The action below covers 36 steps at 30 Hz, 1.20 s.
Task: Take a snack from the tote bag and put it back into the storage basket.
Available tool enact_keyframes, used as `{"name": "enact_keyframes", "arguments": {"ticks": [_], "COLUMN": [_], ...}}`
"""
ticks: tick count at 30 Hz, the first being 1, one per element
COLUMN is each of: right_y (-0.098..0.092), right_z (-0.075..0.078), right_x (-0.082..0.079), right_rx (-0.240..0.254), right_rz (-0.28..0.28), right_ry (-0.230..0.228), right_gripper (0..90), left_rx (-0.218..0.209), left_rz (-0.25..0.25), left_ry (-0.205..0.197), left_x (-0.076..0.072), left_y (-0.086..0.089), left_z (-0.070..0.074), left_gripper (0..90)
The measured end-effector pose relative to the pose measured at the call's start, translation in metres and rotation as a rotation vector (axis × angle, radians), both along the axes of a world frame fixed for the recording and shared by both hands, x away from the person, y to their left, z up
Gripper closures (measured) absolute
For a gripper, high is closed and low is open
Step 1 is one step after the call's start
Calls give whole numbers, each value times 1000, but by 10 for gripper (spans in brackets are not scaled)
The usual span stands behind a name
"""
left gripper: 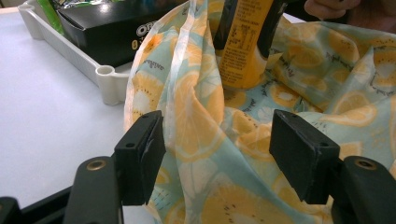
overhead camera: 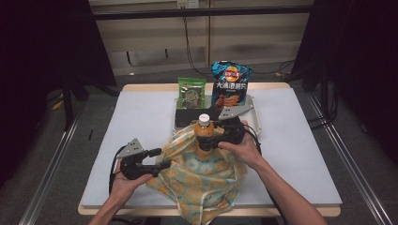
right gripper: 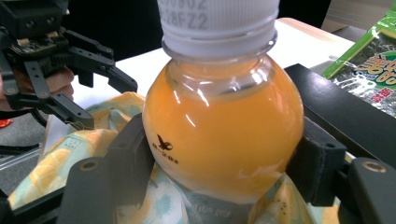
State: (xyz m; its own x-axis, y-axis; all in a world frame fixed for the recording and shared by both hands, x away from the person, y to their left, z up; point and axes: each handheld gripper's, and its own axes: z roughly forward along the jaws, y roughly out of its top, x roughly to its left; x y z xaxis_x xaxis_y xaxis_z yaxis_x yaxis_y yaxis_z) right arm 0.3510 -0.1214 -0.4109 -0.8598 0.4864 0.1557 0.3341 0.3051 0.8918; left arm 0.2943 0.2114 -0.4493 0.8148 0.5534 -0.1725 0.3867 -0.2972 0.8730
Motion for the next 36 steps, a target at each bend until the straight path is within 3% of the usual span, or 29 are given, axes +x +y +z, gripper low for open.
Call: {"name": "enact_keyframes", "arguments": {"ticks": [17,22,29,36], "right_y": [-7,-9,-11,-12], "right_z": [21,25,38,49], "right_x": [-6,-8,-10,-9], "right_rx": [40,48,60,67], "right_rz": [-17,-18,-22,-26], "right_ry": [-14,-9,-32,-40], "right_gripper": [316,316,316,316], "left_rx": [-13,-21,-47,-66], "left_rz": [17,25,34,30], "left_ry": [1,0,-19,-49], "left_x": [0,-1,-1,-5], "left_y": [2,1,5,8], "left_z": [1,1,5,13], "left_gripper": [262,190,84,53]}}
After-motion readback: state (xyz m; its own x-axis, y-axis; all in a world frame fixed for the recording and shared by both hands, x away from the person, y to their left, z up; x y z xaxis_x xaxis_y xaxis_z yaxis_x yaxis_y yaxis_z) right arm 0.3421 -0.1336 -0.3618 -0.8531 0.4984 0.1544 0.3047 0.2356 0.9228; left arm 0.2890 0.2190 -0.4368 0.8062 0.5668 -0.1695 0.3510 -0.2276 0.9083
